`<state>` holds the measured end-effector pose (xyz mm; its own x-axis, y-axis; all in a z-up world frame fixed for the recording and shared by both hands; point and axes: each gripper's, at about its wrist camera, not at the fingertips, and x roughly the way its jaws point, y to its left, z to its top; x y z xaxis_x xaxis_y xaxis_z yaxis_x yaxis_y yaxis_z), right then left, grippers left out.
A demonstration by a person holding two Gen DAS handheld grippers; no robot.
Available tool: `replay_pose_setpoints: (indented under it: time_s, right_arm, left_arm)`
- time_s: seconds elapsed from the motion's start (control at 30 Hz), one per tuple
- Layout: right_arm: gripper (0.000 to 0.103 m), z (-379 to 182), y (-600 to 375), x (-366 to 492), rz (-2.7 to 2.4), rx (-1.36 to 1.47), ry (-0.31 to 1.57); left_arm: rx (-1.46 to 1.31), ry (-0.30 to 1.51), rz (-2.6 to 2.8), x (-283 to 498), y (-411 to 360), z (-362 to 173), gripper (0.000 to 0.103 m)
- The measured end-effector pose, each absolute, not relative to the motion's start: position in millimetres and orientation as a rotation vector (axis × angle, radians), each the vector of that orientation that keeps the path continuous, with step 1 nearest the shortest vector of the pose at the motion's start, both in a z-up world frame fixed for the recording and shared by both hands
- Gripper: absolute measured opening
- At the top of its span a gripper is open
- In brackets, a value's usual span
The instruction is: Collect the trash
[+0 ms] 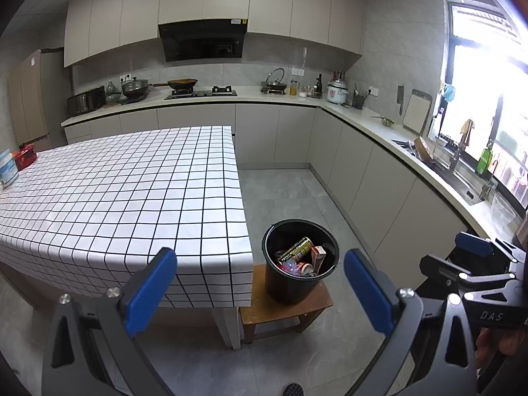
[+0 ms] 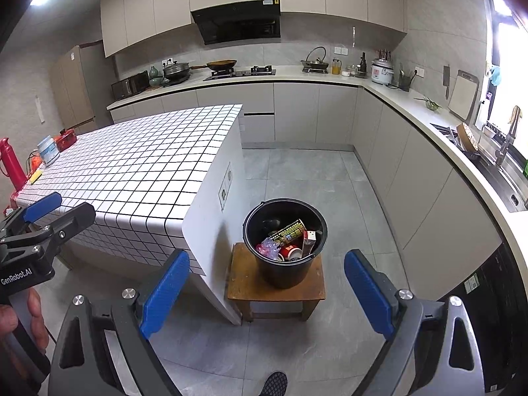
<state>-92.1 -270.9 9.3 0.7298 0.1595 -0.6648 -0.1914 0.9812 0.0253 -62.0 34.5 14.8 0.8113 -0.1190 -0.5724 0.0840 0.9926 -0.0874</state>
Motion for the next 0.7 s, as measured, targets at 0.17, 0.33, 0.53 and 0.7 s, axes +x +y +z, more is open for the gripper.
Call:
replay_pose_setpoints:
  time_s: [0.17,0.33,0.53,0.7]
  right_arm:
    - [0.096,9.5,-269.9,-90.0,0.196,-0.050,0.729]
    - [0.096,10.9,-268.8,-88.7,0.198,-0.050,0.725]
    - [0.096,11.9,-269.0,-87.1,0.201,-0.049,0.724]
    - [0.096,13.4,-270.6,-86.1,0.202,-0.051,0.719]
  left_arm:
    - [-0.060,0.613,-0.109,-60.4,34.7,15.4,0.102]
    - [-0.061,0.608,-0.109,-59.5,35.2,17.3,0.102]
    - [-0.062,0.603,-0.106,-60.0,35.1,17.6,0.102]
    - [-0.062,0.601,-0.107,-59.7,34.9,18.2,0.102]
